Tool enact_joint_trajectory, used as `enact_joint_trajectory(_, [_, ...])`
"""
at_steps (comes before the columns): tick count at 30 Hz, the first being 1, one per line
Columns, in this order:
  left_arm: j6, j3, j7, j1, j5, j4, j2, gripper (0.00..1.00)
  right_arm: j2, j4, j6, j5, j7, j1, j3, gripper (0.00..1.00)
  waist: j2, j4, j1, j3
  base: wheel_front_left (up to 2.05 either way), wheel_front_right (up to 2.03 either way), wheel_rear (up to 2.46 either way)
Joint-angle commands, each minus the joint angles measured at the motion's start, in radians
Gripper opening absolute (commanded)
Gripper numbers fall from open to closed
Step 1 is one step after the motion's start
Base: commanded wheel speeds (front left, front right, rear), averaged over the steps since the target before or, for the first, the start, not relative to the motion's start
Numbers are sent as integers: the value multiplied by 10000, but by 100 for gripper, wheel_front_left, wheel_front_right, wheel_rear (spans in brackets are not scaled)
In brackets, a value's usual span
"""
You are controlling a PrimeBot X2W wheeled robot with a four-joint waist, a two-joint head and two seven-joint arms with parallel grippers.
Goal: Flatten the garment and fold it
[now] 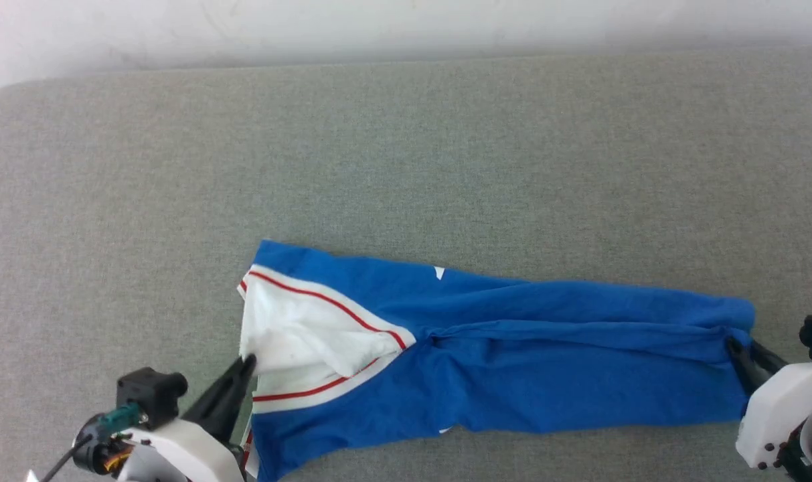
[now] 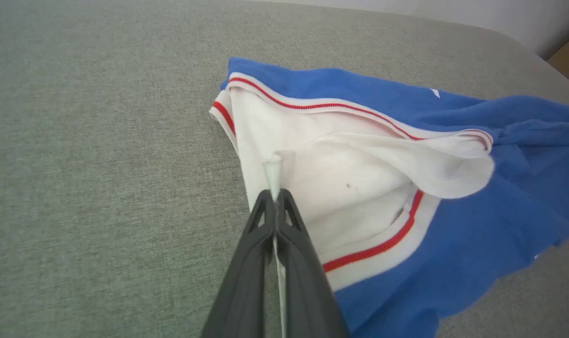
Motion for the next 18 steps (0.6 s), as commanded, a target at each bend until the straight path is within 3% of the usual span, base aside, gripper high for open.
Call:
enact_joint_trajectory(1, [-83,-44,31,-128,45,112,-71,18,-64,98,-21,-42,-51,98,-10,100,0,-21,0,-68,0,0,0])
enact_joint_trajectory(2, [-105,-46,40,-163,-4,184,-131,31,-112,155,-21,-21,-51,103,-11,100,0,-27,0,-109,0,0,0])
enact_joint_trajectory(3, [-114,-20,26,-188,-68,228,-182,56,-150,181,-21,12,-62,98,-47,100,0,-35,0,-150,0,0,0])
enact_joint_trajectory(4, [-120,20,-5,-201,-129,244,-217,93,-187,172,-21,55,-87,88,-90,100,0,-43,0,-192,0,0,0])
enact_joint_trajectory(5, [-114,80,-59,-199,-203,239,-253,100,-219,140,-21,106,-116,81,-145,100,0,-51,0,-240,0,0,0])
enact_joint_trajectory(13, [445,1417,-852,391,-867,-654,-559,100,136,-663,-21,814,-87,195,-1172,100,0,-33,0,-403,0,0,0])
enact_joint_trajectory(18, [1285,2725,-1017,869,344,-1658,-1006,100,494,-502,-21,527,25,456,-1633,100,0,107,0,-241,0,0,0])
